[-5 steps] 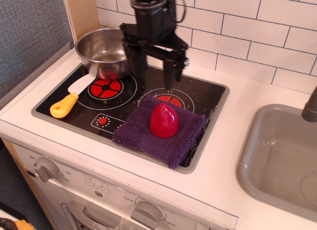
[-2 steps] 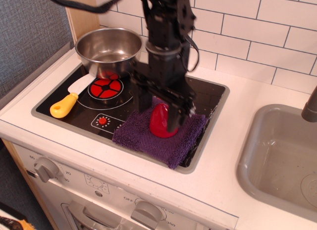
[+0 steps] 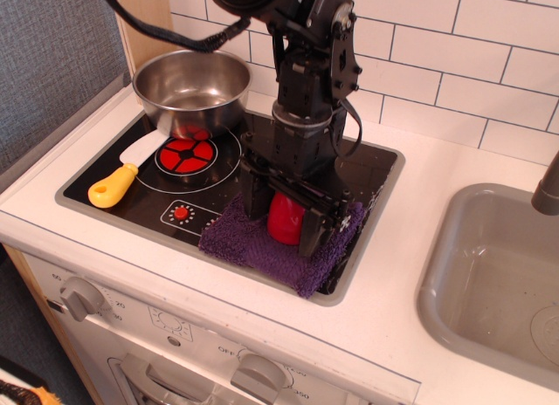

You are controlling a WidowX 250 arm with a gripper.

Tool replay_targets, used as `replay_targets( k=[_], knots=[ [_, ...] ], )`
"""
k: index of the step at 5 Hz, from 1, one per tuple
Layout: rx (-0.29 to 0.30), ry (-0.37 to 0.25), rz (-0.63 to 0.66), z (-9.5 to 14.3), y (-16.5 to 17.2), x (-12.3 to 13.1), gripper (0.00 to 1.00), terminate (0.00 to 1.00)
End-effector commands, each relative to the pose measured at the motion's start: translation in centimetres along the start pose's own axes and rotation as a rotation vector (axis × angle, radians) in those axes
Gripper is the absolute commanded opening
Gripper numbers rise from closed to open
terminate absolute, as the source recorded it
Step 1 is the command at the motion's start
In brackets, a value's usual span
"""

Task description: Move the red object and place it on the left burner.

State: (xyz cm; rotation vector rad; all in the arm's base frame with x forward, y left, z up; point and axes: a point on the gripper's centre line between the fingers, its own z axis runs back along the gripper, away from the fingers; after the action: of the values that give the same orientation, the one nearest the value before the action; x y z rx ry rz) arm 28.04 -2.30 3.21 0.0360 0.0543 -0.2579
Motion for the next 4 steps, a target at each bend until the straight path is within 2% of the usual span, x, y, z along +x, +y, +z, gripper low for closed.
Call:
replay_targets(
  k=[1,2,3,4],
  knots=[
    [-0.010,-0.077,0.011,1.7,0.6,1.4,0.00,0.00],
    [-0.004,-0.141,0.035,4.5,1.6,1.6,0.00,0.00],
    [0.010,-0.197,0.125,7.3,4.7,0.5,0.00,0.00],
    [0.024,-0.196,0.267,7.0,9.0,-1.2,0.00,0.00]
  ],
)
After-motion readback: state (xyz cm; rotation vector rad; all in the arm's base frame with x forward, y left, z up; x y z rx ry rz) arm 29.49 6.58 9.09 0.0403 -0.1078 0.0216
